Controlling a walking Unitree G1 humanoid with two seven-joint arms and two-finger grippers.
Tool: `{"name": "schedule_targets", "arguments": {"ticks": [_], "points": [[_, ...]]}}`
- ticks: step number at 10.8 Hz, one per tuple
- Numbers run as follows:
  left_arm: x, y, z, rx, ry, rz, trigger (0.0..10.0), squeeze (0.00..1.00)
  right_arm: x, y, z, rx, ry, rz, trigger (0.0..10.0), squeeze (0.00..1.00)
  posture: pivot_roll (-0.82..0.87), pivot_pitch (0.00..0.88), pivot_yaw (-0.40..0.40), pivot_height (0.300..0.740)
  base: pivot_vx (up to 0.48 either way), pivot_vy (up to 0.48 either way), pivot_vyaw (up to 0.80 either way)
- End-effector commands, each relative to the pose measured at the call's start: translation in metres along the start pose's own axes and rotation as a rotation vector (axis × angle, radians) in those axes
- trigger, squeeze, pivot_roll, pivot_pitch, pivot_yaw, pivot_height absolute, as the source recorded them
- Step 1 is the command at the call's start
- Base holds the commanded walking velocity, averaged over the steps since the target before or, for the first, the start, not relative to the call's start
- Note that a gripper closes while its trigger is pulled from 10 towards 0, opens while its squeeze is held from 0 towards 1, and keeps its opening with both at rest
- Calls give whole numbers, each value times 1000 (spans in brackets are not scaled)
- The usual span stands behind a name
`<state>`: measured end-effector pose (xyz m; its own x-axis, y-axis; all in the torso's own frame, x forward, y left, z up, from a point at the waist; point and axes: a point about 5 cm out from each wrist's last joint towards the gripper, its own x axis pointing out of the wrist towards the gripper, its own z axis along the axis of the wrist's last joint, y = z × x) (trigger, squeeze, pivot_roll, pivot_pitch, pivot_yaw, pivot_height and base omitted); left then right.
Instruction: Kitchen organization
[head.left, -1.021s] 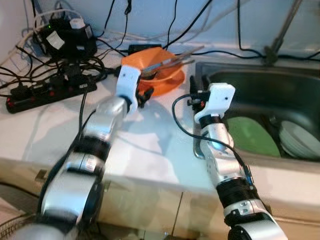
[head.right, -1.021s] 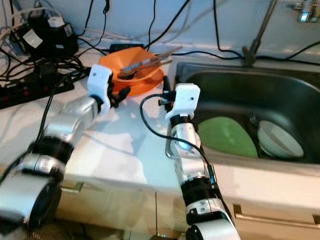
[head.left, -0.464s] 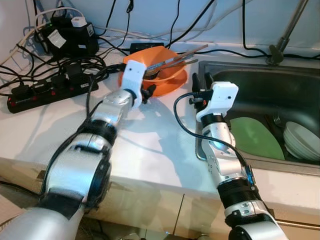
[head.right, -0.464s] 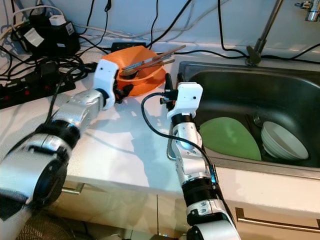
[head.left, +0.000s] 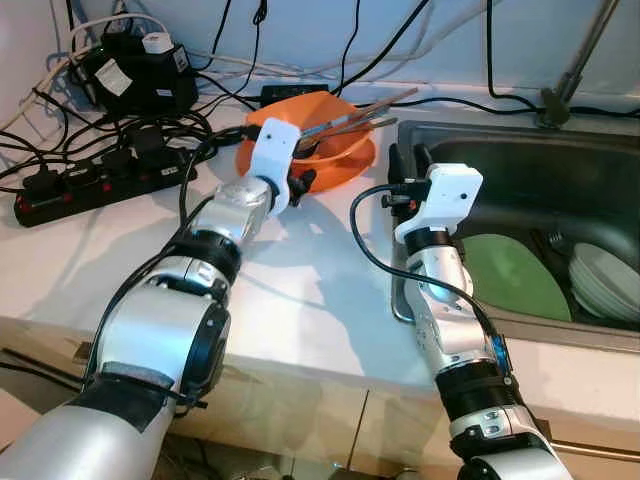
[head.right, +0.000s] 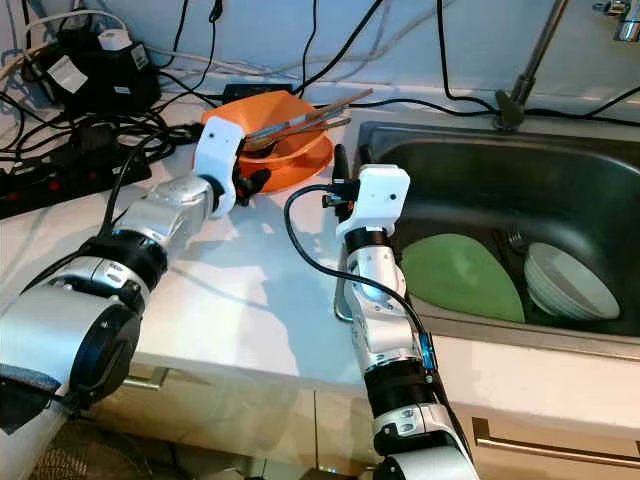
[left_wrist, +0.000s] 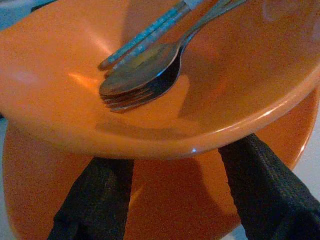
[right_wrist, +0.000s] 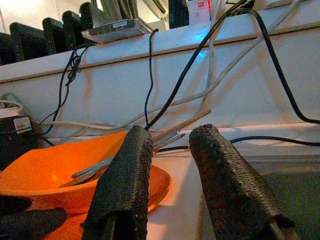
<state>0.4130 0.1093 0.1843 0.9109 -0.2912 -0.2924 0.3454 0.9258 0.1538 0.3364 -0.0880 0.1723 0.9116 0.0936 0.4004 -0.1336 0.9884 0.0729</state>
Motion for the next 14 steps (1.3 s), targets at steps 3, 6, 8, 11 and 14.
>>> {"name": "schedule_targets", "arguments": {"ticks": [3,6,8,11,14], "points": [[-1,0,-22,-16,110,-45,10000,0,-13,-4,-17,-3,87,-19,10000,0,-9,65,101,740,0,0,0],[-5,-1,-45,-35,192,-103,10000,0,-13,-5,-18,-3,94,-19,10000,0,9,64,99,740,0,0,0],[-8,0,-55,-42,220,-151,10000,0,-12,-6,-18,-7,96,-20,10000,0,15,64,98,740,0,0,0],[-13,7,-58,-34,210,-187,10000,0,-11,-11,-18,-13,96,-38,10000,0,39,64,99,740,0,0,0],[-37,16,-66,-50,212,-204,10000,0,-10,-16,-19,-19,102,-53,10000,0,66,64,100,740,0,0,0]]}}
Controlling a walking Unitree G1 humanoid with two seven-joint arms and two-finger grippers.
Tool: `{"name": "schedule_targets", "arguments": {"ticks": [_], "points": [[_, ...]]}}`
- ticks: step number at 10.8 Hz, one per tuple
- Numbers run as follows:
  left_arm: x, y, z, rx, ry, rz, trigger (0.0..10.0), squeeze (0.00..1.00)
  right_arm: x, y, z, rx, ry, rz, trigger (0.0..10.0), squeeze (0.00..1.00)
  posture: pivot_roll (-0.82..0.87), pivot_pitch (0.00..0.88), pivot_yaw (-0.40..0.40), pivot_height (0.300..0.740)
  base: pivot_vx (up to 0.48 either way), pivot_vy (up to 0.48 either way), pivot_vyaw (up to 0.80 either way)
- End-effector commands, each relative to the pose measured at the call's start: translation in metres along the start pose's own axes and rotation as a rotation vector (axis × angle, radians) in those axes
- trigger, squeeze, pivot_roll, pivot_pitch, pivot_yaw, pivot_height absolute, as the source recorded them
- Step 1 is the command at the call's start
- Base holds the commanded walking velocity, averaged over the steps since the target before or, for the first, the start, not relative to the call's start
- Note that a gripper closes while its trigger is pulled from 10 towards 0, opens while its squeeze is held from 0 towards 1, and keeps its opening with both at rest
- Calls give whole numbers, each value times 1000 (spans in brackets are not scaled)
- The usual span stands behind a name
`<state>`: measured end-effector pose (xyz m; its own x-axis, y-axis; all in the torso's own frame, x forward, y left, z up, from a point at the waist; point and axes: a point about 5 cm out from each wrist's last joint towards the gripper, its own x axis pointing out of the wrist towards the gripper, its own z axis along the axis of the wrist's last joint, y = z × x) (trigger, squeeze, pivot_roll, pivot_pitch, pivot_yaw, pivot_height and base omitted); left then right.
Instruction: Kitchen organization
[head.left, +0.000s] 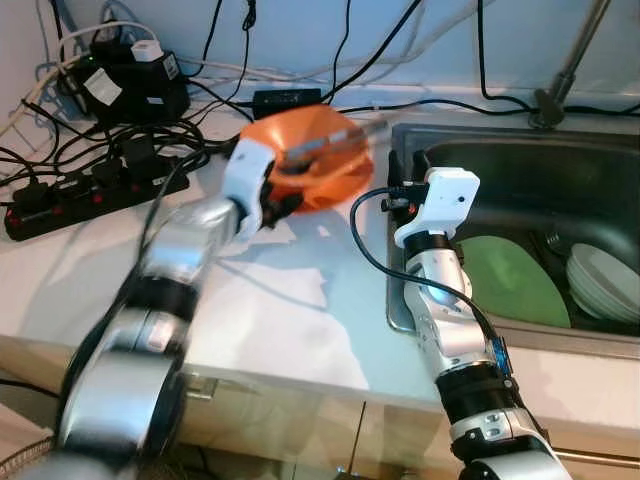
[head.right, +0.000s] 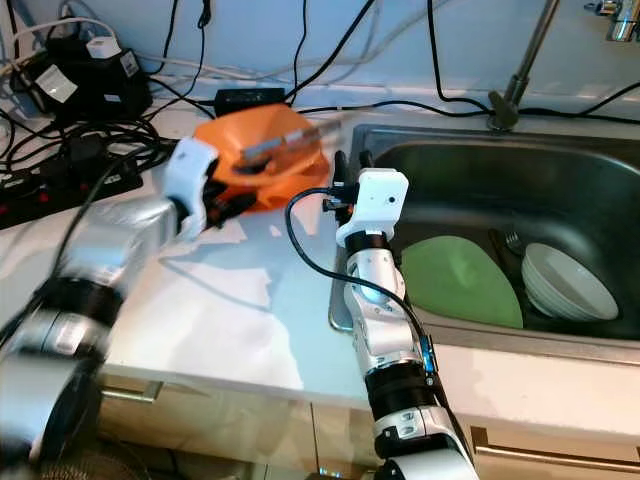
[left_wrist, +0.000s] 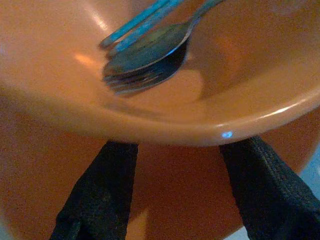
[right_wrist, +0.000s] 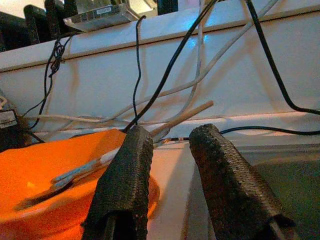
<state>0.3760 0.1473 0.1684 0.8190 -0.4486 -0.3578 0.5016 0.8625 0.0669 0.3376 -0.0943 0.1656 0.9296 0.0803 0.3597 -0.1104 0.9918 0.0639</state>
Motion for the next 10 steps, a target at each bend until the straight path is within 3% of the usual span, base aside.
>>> {"name": "schedule_targets", "arguments": {"ticks": [1,3,4,6,8,10], "points": [[-4,-5,-37,-35,171,-20,10000,0,-7,-11,-14,-5,61,-38,10000,0,75,63,99,740,0,0,0],[-25,-8,-41,-52,180,-2,10000,0,-6,-17,-14,-13,61,-55,10000,0,90,65,100,740,0,0,0],[-45,-13,-41,-68,184,15,10000,0,-6,-23,-15,-22,62,-77,10000,0,103,65,94,740,0,0,0],[-68,-20,-39,-76,180,34,10000,0,-5,-33,-12,-35,48,-126,10000,0,120,73,85,740,0,0,0],[-83,-28,-37,-63,173,37,10000,0,-6,-51,-4,-62,8,-237,10000,0,134,83,76,740,0,0,0],[-95,-34,-38,-55,188,48,10000,0,-10,-84,13,-121,-55,-386,10000,0,131,92,67,740,0,0,0]]}}
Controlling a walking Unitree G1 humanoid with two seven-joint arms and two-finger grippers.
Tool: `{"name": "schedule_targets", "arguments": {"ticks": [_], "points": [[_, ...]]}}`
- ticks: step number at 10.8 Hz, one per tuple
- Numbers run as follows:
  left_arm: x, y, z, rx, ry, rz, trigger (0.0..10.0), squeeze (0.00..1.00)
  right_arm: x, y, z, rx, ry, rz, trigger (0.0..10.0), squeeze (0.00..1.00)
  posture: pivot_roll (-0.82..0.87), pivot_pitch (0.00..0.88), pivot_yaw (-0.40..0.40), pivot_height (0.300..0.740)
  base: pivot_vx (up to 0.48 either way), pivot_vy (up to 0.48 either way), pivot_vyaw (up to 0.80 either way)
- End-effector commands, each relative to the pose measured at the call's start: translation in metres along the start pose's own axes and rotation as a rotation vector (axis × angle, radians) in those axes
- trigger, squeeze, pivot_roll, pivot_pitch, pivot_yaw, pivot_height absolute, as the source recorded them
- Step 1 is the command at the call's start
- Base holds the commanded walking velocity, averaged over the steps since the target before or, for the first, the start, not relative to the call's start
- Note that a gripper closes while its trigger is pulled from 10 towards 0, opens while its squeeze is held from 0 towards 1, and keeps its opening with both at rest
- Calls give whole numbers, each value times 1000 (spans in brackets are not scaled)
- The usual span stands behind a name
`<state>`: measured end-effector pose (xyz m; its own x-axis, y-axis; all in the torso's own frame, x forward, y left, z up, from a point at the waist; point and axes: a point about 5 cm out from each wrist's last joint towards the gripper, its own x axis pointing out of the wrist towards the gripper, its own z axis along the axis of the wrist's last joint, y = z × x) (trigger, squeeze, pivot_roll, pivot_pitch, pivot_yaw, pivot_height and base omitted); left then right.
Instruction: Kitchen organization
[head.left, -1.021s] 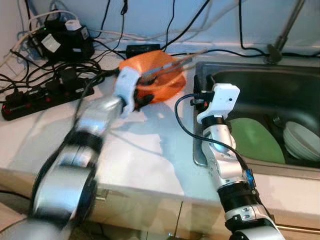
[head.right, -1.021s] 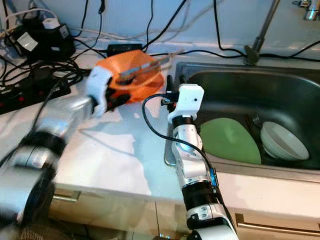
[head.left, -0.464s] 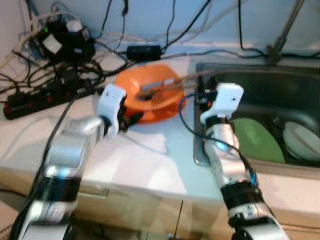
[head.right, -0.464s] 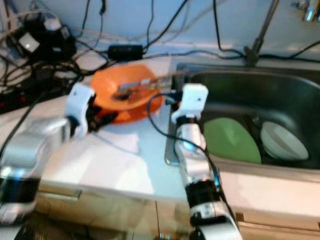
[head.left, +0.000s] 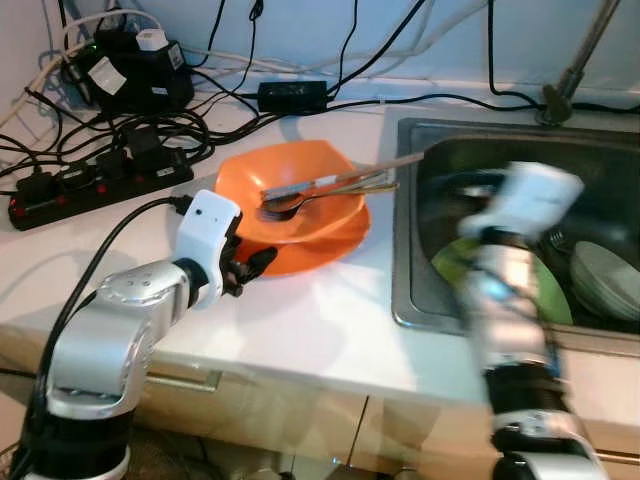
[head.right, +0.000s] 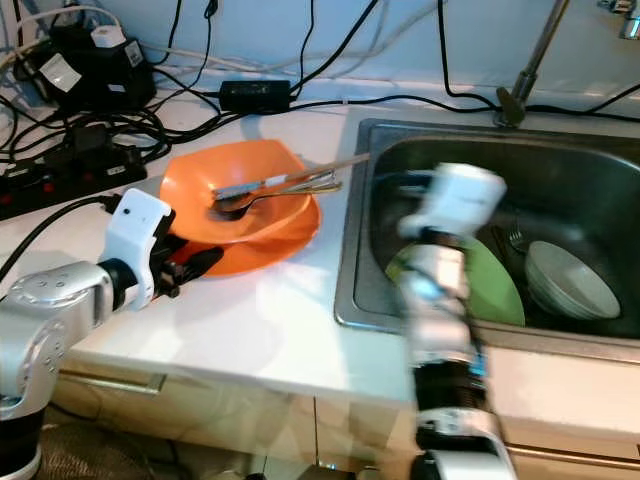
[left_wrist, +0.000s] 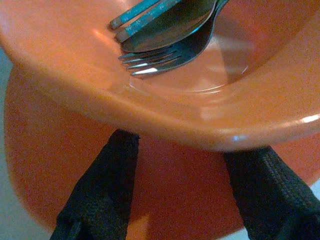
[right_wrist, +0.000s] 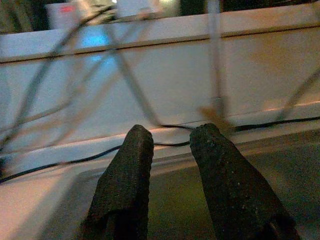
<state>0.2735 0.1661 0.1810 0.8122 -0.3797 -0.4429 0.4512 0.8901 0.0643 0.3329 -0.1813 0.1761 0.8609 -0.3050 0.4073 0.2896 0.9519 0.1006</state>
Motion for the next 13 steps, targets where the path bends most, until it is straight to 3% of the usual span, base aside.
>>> {"name": "schedule_targets", "arguments": {"ticks": [1,2,10,12,13], "points": [[-2,-2,-16,-25,94,-1,10000,0,-2,-17,-6,-36,25,-57,10000,0,127,95,61,740,0,0,0],[-5,-3,-15,-21,93,1,10000,0,-3,-21,-7,-50,32,-67,10000,0,129,99,58,740,0,0,0],[-38,-16,-11,19,71,34,10000,0,-2,-1,-17,-35,97,1,10000,0,201,112,5,740,0,0,0],[-40,-2,4,10,-88,133,10000,0,-1,3,-19,-27,101,12,10000,0,202,105,1,740,0,0,0],[-41,2,1,13,-86,138,10000,0,-1,3,-19,-26,101,14,10000,0,203,104,-1,740,0,0,0]]}}
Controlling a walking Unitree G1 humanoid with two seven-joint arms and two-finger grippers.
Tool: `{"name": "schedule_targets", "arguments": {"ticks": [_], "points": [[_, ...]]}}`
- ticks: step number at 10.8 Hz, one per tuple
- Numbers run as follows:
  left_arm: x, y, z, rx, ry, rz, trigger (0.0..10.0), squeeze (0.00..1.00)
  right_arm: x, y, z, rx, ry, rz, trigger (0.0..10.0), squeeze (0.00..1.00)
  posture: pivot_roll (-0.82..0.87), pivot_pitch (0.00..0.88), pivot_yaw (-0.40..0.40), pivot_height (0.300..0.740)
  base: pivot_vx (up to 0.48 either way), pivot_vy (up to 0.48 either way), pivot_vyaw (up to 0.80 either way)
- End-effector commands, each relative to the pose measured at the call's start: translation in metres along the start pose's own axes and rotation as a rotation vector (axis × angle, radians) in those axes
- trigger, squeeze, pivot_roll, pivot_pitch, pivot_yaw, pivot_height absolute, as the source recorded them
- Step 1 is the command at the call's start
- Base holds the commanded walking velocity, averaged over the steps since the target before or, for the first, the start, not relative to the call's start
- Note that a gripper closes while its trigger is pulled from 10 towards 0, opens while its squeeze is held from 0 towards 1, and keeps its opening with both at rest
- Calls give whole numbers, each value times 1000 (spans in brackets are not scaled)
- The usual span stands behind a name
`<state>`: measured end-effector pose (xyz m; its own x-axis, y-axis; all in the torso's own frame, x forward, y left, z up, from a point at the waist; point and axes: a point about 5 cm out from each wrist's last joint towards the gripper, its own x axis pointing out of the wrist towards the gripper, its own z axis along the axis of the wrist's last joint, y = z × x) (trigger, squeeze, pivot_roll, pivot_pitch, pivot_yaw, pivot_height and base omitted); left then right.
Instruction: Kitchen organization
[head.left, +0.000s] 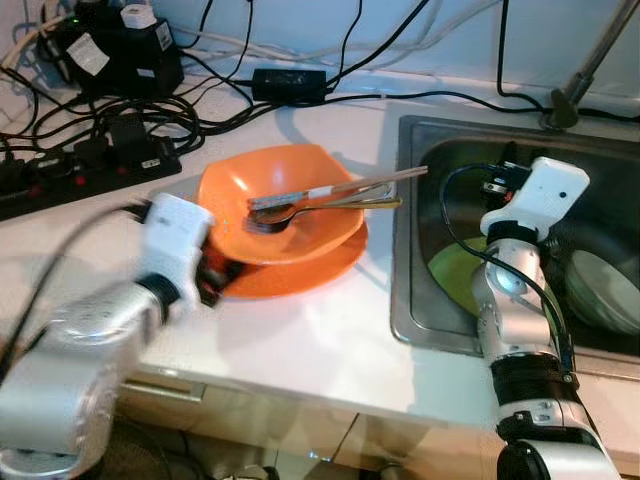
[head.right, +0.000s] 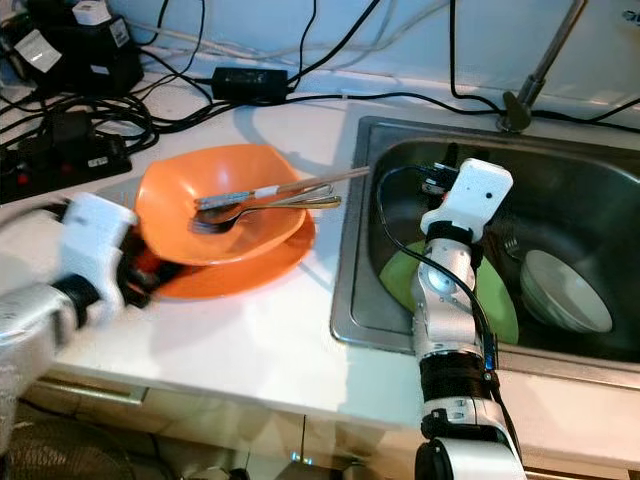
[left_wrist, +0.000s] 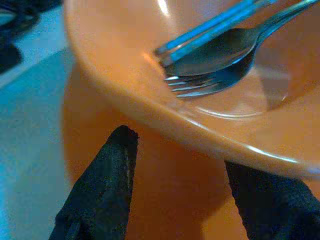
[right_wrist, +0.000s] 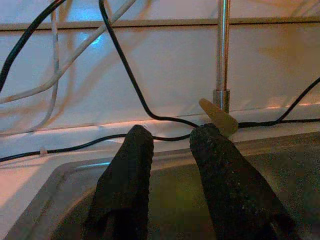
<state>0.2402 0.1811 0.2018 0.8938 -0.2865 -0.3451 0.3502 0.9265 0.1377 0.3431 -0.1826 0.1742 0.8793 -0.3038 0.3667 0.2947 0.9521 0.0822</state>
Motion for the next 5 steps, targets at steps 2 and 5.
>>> {"name": "schedule_targets", "arguments": {"ticks": [2,5], "points": [[-5,14,-3,-7,2,39,10000,0,-8,1,-14,-6,54,13,10000,0,205,105,-3,740,0,0,0],[-14,48,-6,82,26,164,10000,0,-8,4,-16,-3,58,23,10000,0,204,97,-4,740,0,0,0]]}}
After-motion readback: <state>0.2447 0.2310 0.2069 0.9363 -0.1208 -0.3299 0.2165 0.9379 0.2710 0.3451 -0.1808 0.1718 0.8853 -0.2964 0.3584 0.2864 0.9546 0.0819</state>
